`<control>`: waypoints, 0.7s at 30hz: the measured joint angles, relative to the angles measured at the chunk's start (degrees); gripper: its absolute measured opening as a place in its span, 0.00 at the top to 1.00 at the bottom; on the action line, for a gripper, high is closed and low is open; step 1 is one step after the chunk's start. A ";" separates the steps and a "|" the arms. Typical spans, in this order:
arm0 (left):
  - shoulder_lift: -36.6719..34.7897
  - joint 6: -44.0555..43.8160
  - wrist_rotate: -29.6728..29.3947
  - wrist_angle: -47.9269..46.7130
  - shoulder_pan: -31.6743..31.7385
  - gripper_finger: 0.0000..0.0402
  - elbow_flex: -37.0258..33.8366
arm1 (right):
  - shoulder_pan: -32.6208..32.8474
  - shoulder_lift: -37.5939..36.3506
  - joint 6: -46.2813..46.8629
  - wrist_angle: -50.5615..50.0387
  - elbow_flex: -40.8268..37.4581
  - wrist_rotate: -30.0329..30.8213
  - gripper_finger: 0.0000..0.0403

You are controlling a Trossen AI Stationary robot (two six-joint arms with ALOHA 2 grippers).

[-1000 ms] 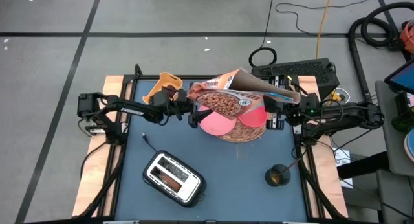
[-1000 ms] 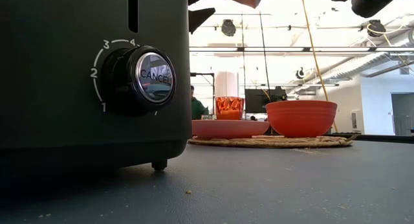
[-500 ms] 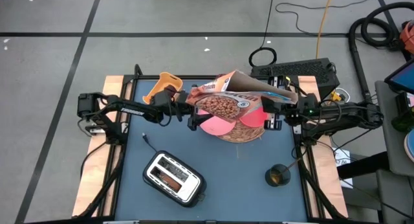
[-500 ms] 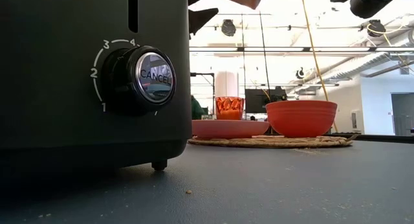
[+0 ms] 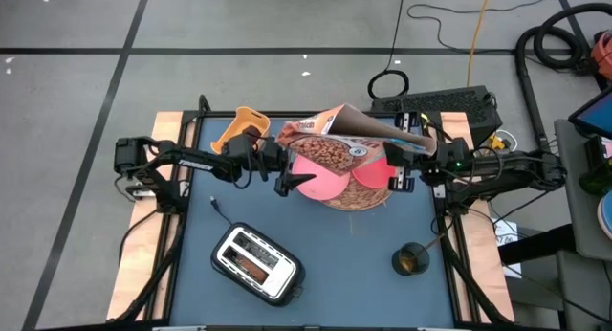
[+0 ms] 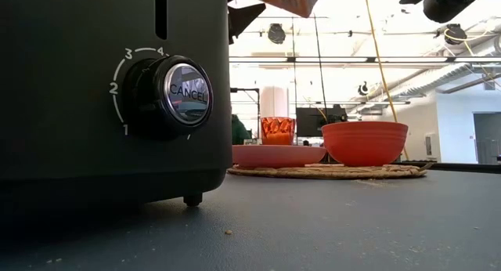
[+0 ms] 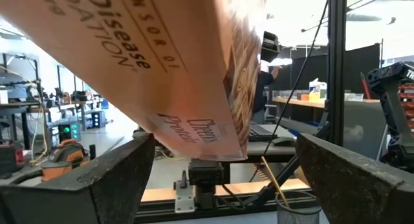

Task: Arrange a breakfast setting
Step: Pour the cereal from the cereal box into the red bowl

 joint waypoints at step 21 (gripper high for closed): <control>0.00 -1.91 -0.05 -0.27 0.02 0.05 -0.09 | 0.03 0.00 3.67 2.23 0.00 -3.30 1.00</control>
